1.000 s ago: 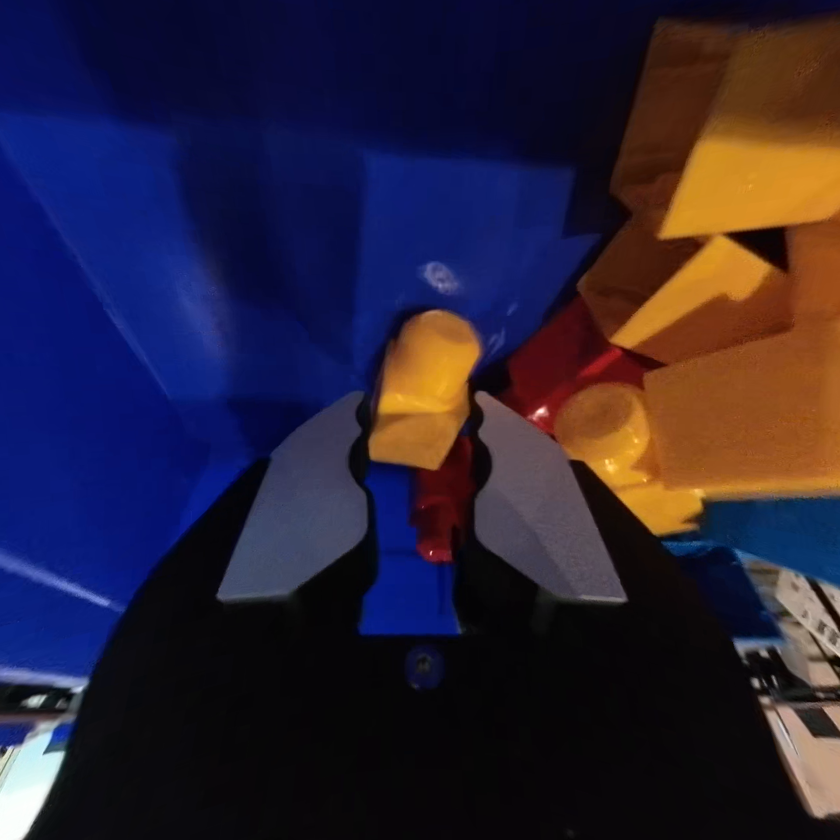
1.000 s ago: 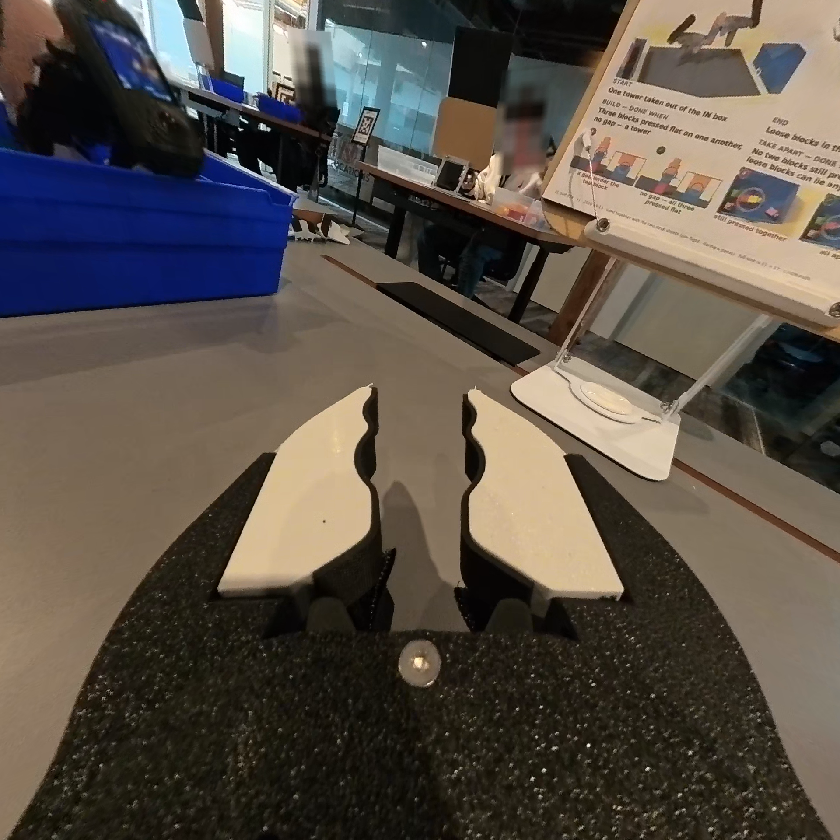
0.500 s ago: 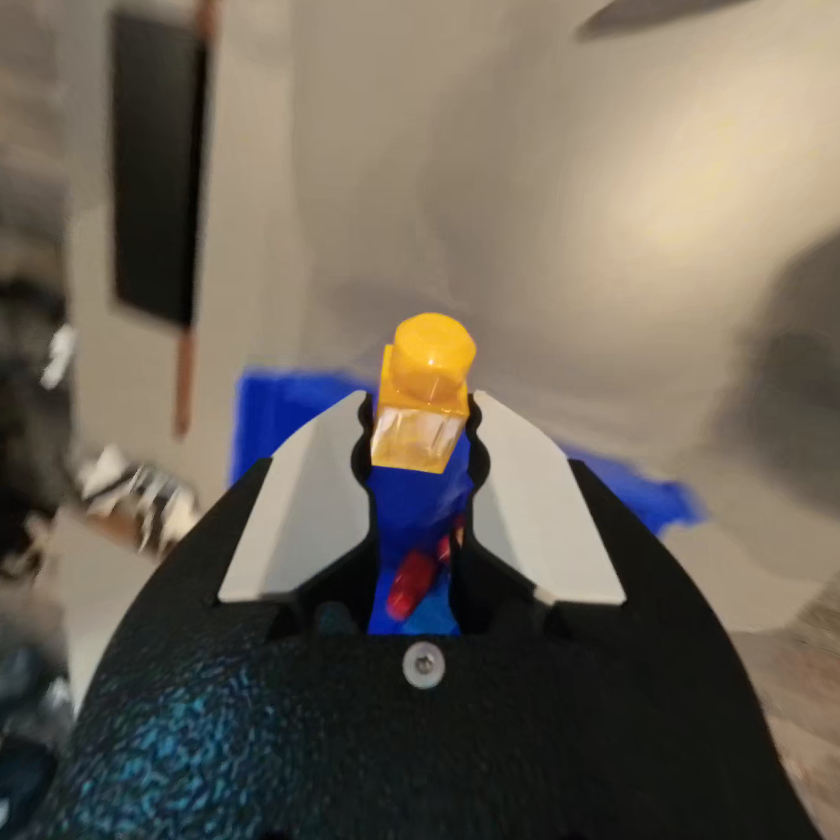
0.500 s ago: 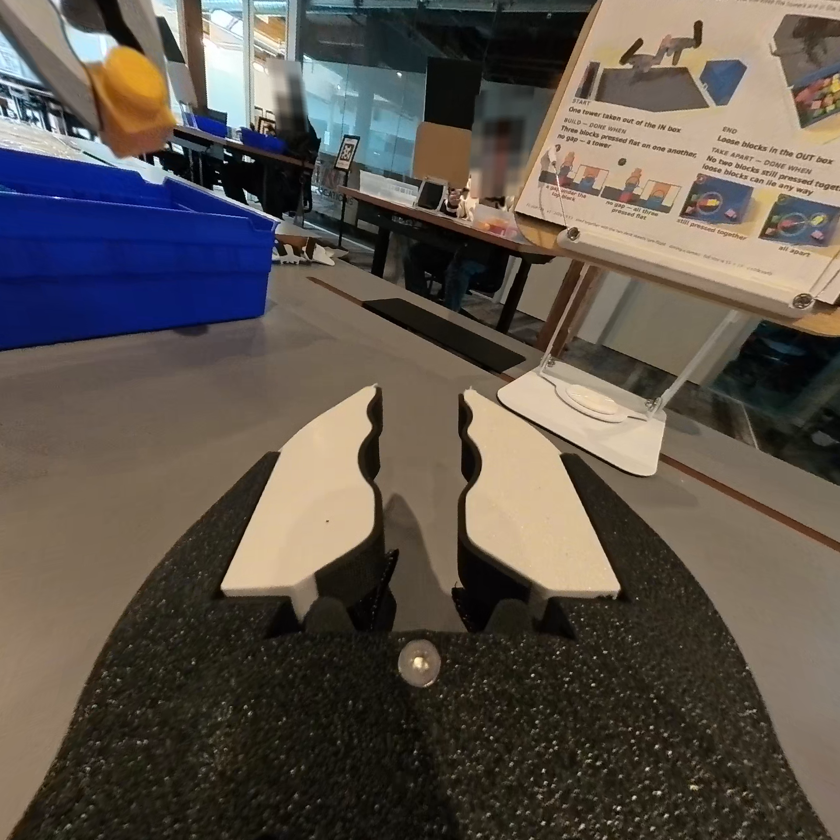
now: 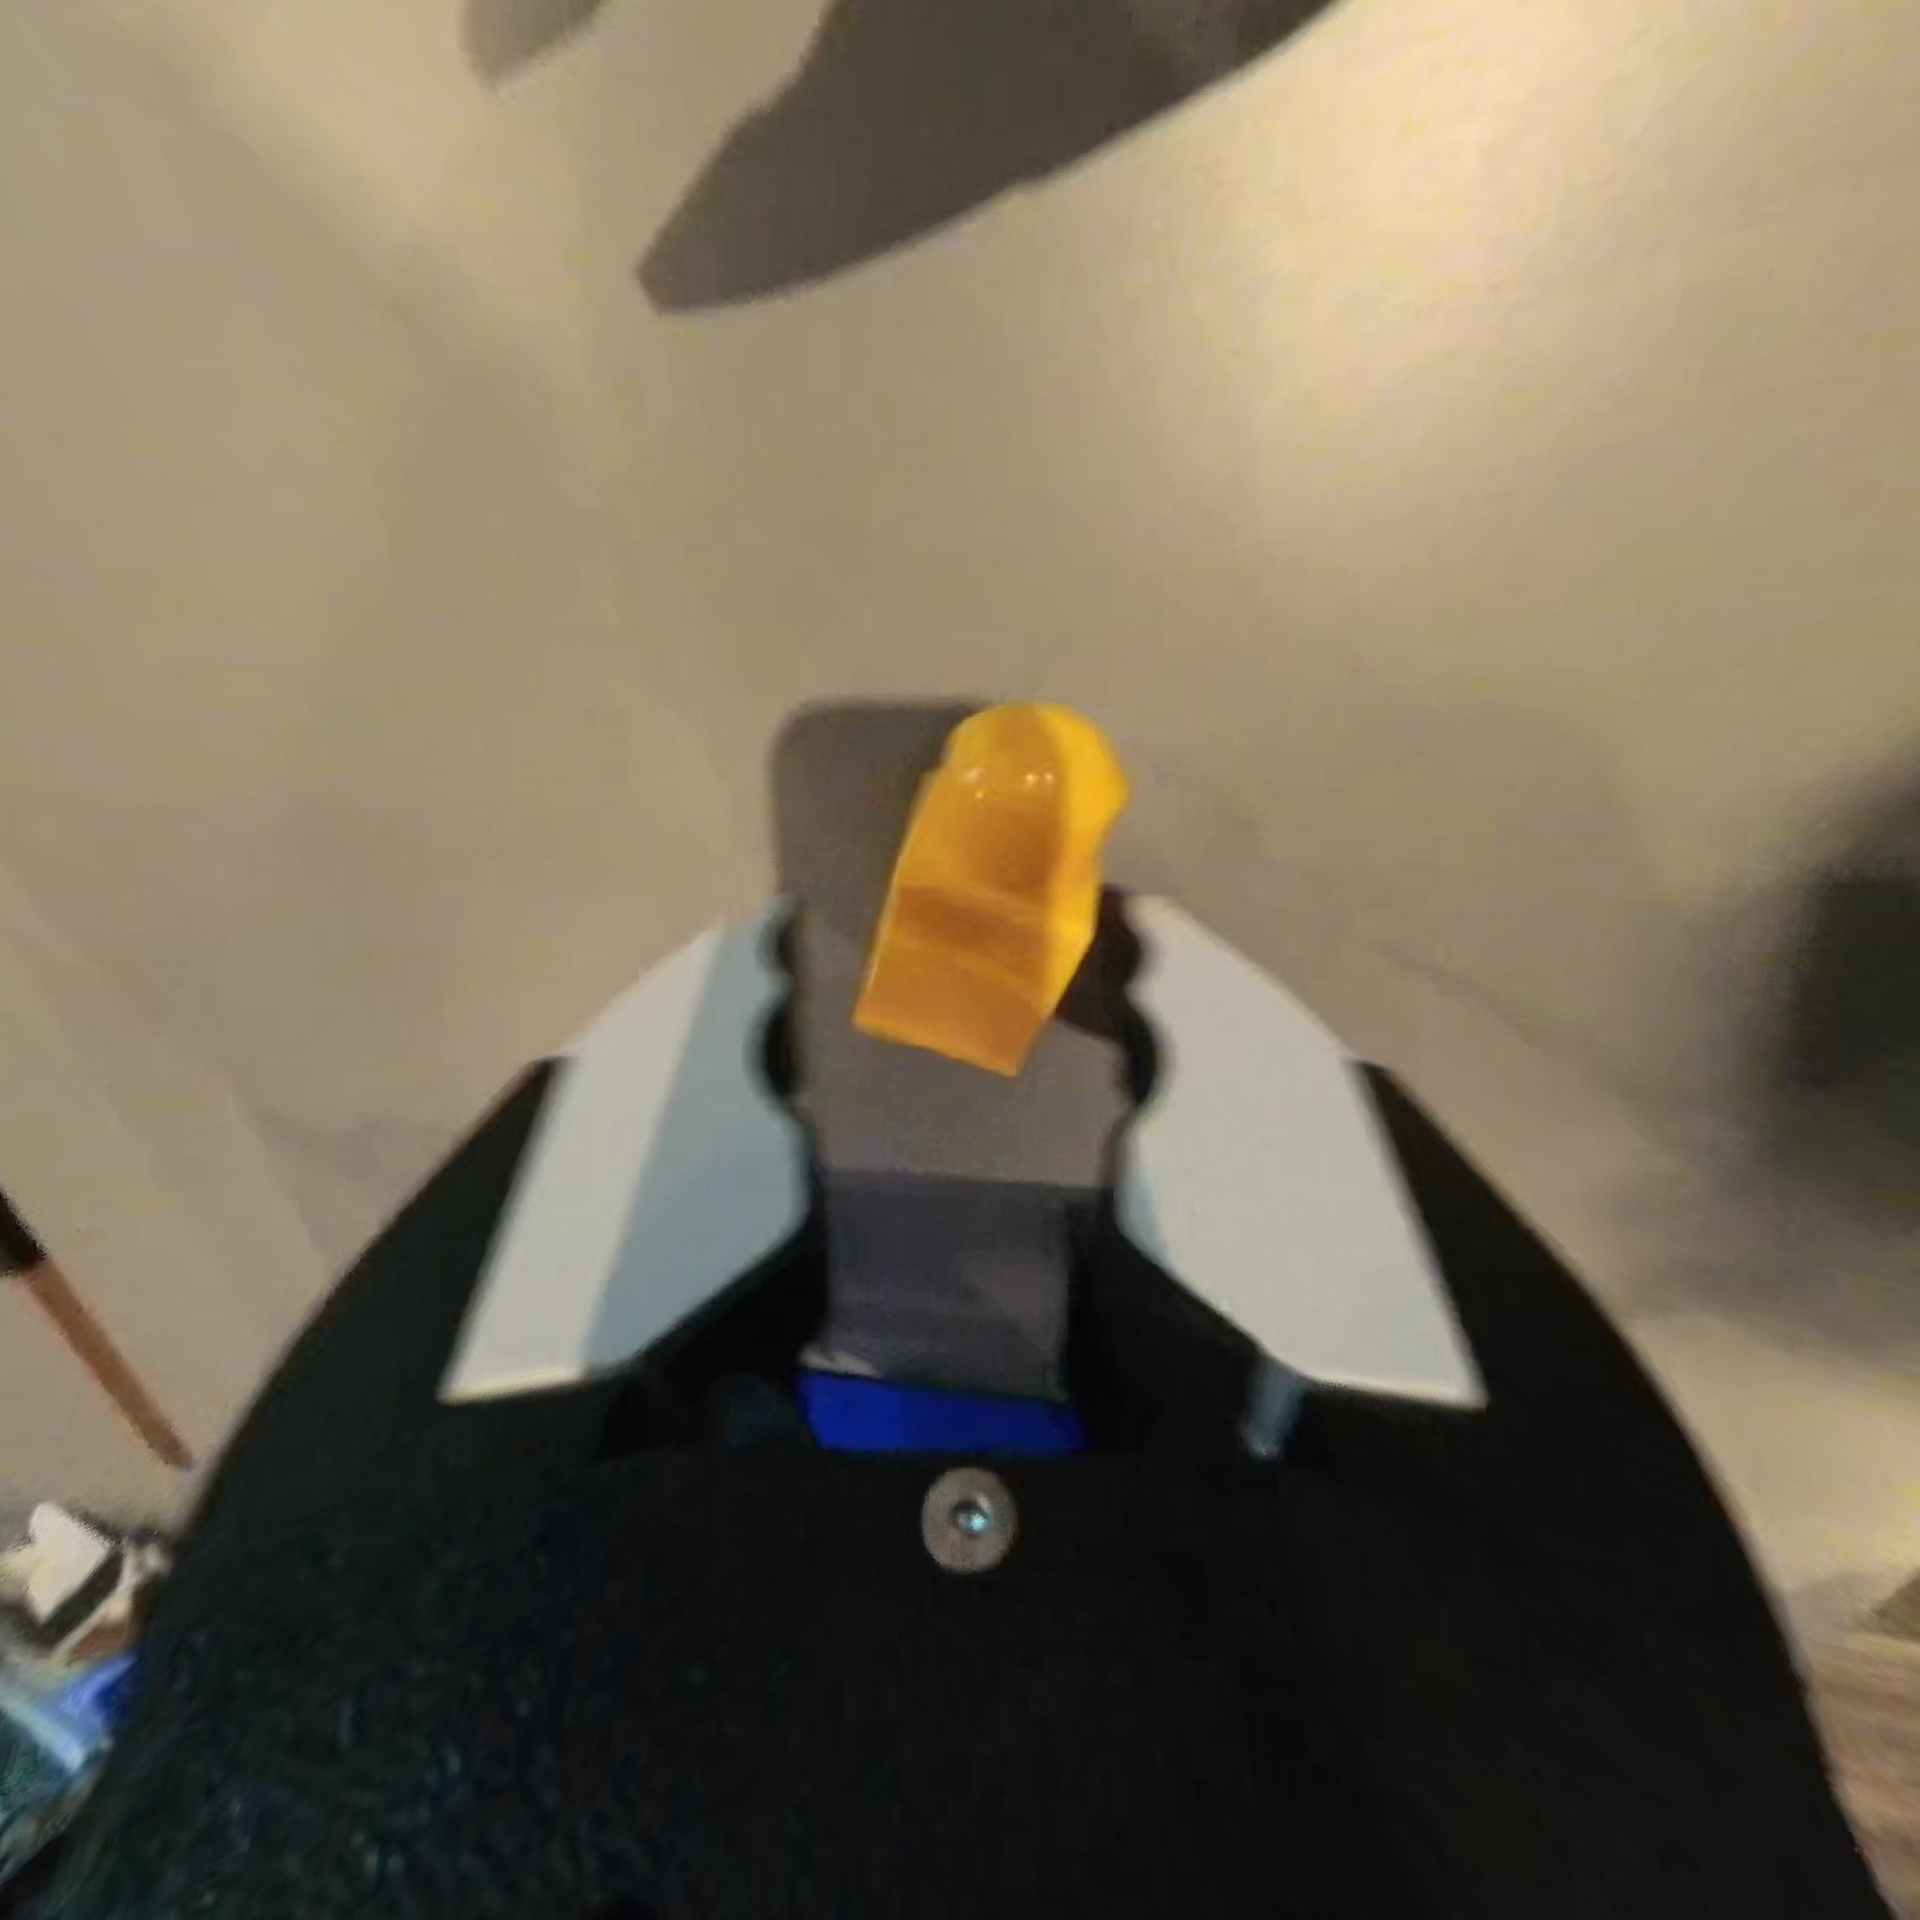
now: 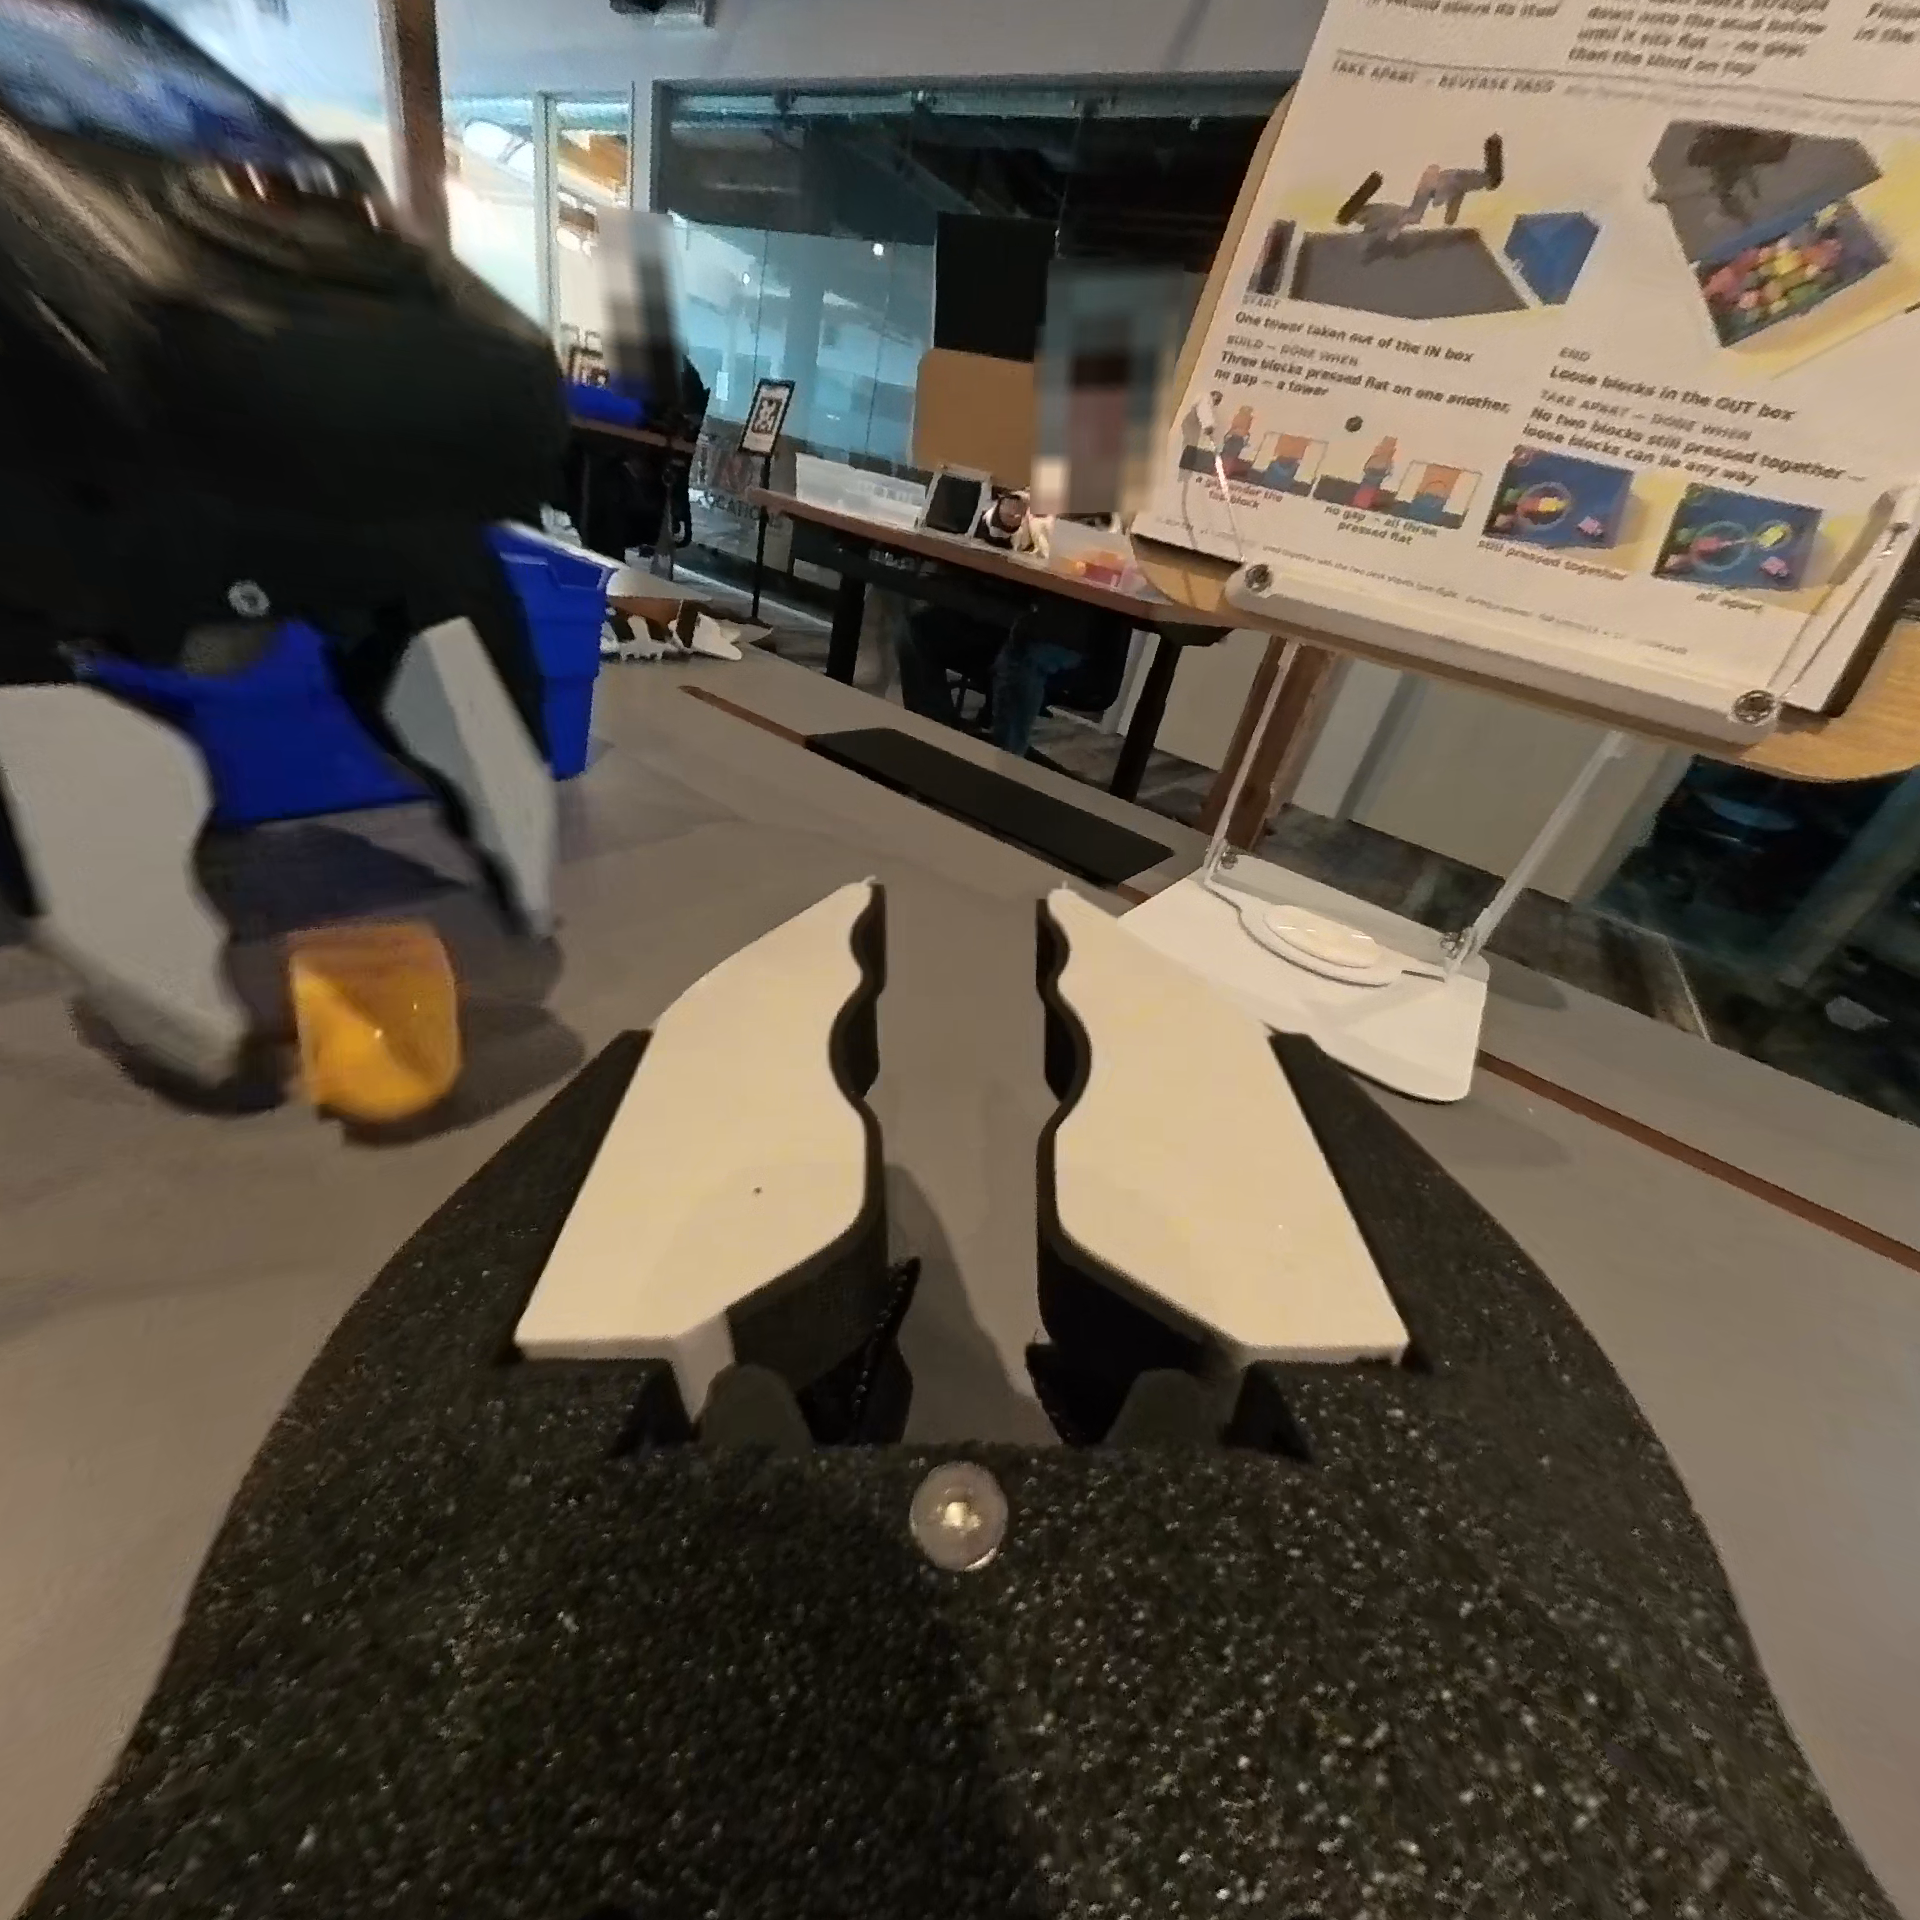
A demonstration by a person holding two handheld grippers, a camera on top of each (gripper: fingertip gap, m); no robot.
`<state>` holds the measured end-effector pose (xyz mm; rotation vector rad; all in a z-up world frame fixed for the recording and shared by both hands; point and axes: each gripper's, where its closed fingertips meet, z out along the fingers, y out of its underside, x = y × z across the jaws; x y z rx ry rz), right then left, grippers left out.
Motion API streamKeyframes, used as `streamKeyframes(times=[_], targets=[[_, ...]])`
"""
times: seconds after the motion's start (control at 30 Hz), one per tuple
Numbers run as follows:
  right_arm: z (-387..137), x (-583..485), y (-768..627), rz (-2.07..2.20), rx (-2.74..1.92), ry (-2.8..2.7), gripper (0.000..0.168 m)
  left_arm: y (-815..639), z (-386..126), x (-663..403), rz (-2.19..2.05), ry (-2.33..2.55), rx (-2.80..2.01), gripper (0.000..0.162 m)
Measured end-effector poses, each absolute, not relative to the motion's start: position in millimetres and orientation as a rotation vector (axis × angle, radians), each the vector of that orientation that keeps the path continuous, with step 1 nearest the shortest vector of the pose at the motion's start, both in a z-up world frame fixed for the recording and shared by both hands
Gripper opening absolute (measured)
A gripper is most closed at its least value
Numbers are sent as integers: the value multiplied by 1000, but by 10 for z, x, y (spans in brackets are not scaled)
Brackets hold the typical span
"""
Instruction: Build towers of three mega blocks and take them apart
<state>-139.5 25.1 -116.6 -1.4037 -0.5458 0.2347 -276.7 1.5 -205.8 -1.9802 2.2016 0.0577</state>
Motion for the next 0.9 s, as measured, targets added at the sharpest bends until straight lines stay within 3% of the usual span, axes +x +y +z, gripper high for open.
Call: streamKeyframes(times=[0.03, 0.1, 0.33, 0.43, 0.73, 0.9], targets=[[-1139, -1384, 240, 243, -1388, -535, 26, 53, -2073, -2805, 110, 2178, -1992, 103], [-1119, -1354, 232, 255, -1383, -515, 25, 140, -1951, -2910, 241, 2139, -1909, 107], [-1160, -1340, 279, 274, -1420, -496, 31, 10, -913, -3844, 158, 1803, -1883, 94], [-1167, -1375, 273, 264, -1417, -516, 31, -94, -1027, -4436, 202, 1884, -2005, 78], [-1186, -1403, 266, 262, -1421, -539, 30, -41, -1539, -4992, 301, 1988, -2179, 74], [-1198, -1424, 261, 256, -1422, -558, 30, -51, -1666, -4994, 260, 2002, -2235, 43]])
